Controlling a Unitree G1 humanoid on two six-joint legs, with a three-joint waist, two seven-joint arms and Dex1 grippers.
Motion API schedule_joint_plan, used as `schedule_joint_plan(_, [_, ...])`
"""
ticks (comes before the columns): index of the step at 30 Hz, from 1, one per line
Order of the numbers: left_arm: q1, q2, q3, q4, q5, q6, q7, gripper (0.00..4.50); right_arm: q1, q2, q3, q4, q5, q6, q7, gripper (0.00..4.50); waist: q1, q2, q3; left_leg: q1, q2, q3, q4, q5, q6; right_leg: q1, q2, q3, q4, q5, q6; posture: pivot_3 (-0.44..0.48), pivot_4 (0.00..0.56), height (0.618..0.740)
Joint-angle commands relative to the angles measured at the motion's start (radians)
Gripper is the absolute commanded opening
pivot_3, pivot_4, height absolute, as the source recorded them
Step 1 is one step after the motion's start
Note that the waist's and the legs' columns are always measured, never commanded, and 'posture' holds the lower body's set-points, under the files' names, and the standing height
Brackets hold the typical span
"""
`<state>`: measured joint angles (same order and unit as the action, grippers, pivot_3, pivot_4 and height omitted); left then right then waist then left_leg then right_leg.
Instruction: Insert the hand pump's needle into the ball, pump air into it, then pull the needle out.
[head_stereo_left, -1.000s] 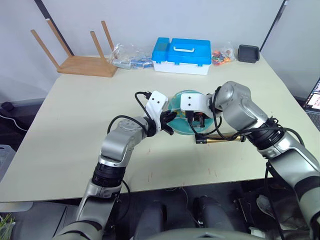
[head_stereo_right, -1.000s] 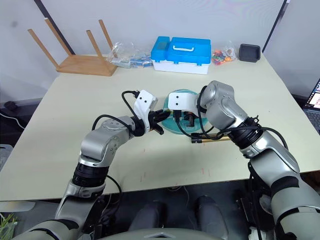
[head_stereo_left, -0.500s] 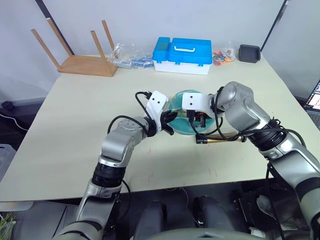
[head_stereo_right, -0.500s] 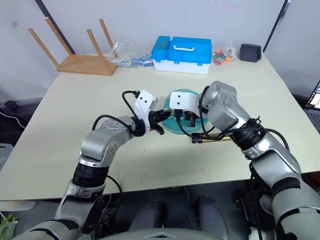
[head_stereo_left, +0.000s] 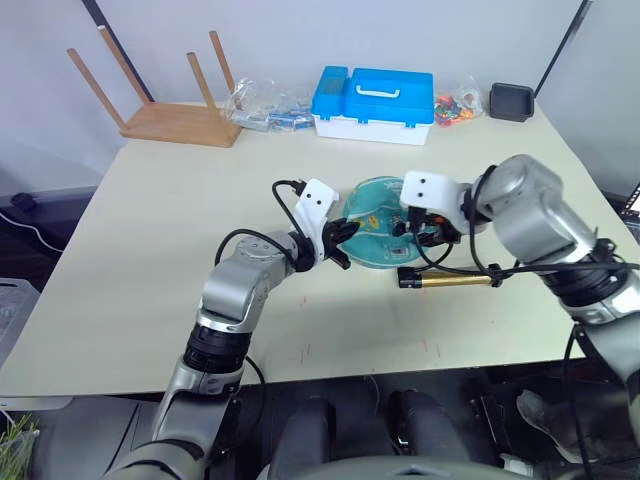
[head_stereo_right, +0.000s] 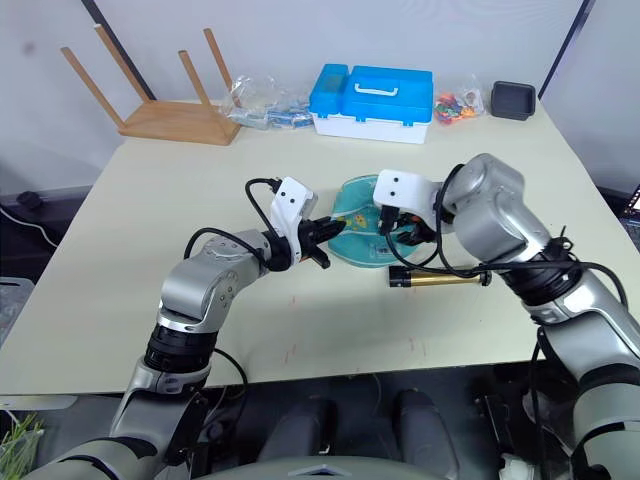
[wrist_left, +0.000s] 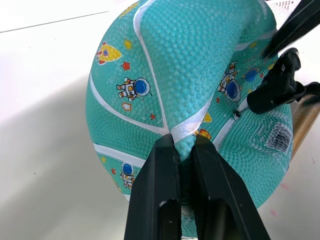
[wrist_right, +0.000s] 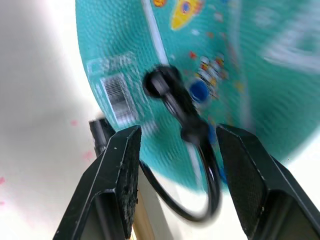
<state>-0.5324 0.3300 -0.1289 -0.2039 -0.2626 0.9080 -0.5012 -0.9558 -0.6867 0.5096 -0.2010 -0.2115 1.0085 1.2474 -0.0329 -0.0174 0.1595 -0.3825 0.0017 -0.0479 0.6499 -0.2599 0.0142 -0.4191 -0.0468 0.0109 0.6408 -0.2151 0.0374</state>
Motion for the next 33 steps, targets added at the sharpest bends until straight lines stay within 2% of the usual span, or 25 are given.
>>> schedule_joint_plan(1, [0.024,0.017,-0.028,0.044,0.011,0.030,-0.002,0.00,0.026,0.001,-0.070,-0.133,0.074,0.027,-0.014,2.46,-0.002,0.000,0.000,0.000,0.000,0.000,0.000,0.000,0.000,0.000,0.000,0.000,0.000,0.000,0.000,0.000,0.150,0.740])
schedule_joint_plan(6, [0.013,0.021,-0.037,0.050,0.010,0.027,-0.007,0.00,0.052,-0.009,-0.033,-0.131,0.054,-0.029,-0.098,2.46,-0.002,0.000,0.001,0.000,0.000,-0.001,0.000,0.001,-0.002,0.001,0.000,-0.002,0.000,-0.002,0.004,0.000,0.150,0.740])
schedule_joint_plan(14, [0.018,0.028,-0.040,0.035,0.002,0.036,-0.008,0.00,0.018,0.014,0.046,-0.047,0.036,-0.147,-0.137,2.46,-0.003,0.000,0.002,0.001,0.000,-0.002,0.000,0.001,-0.002,0.002,0.000,-0.002,0.000,-0.001,0.002,0.000,0.150,0.740])
schedule_joint_plan(33, [0.016,0.033,-0.050,0.042,0.006,0.029,0.006,0.00,-0.074,0.047,0.145,0.121,-0.059,-0.368,-0.061,2.46,-0.003,0.000,0.002,0.001,0.000,-0.002,0.000,0.001,-0.002,0.002,0.000,-0.002,0.000,0.000,0.000,0.000,0.150,0.740])
